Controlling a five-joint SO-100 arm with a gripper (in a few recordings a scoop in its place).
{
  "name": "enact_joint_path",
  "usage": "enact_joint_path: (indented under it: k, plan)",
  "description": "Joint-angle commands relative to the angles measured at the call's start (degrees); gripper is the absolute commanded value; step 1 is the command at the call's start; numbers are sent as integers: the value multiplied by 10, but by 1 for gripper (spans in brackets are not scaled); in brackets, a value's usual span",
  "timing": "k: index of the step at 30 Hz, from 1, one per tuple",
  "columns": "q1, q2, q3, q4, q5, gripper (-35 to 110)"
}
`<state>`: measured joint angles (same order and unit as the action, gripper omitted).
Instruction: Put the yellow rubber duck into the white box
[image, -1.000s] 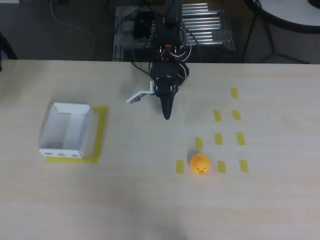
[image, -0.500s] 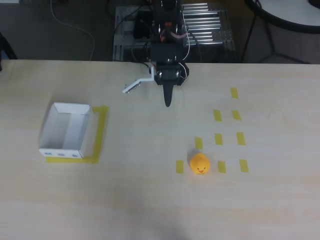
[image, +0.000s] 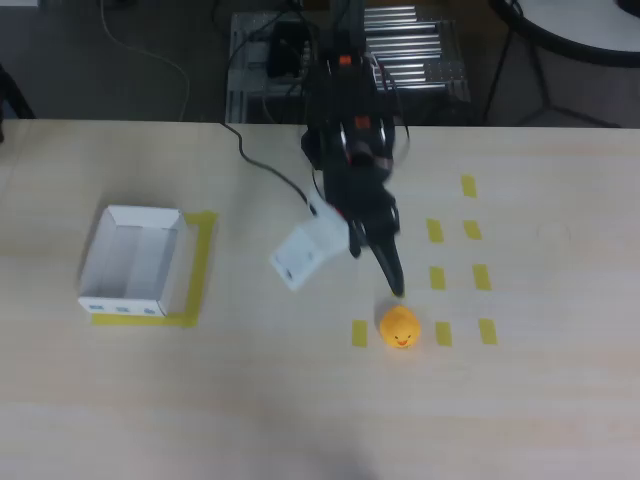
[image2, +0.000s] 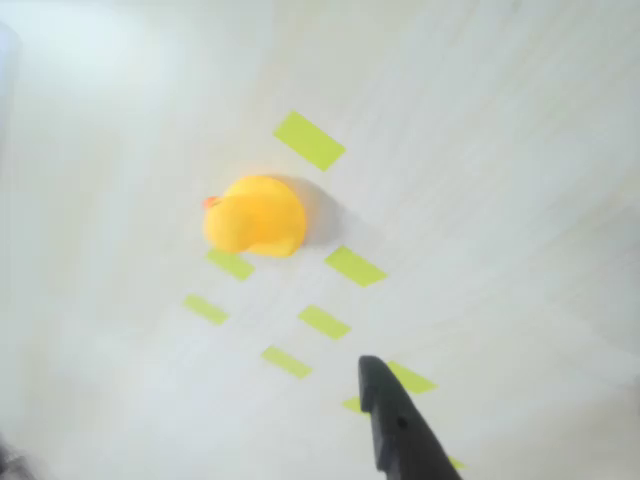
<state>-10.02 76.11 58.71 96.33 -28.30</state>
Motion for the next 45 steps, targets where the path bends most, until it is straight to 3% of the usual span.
enact_joint_path:
  k: [1,17,28,34,36,45]
  plan:
    - [-39,-91,-96,12,-15,54]
    - [-54,-308,-273,18,1,52]
    - [-75,-352,-298,18,-4,44]
    - [-82,-366,-303,18,-3,27]
    - [-83,-373,-308,18,-3,15]
    - [-68,-318,-352,18,47,0]
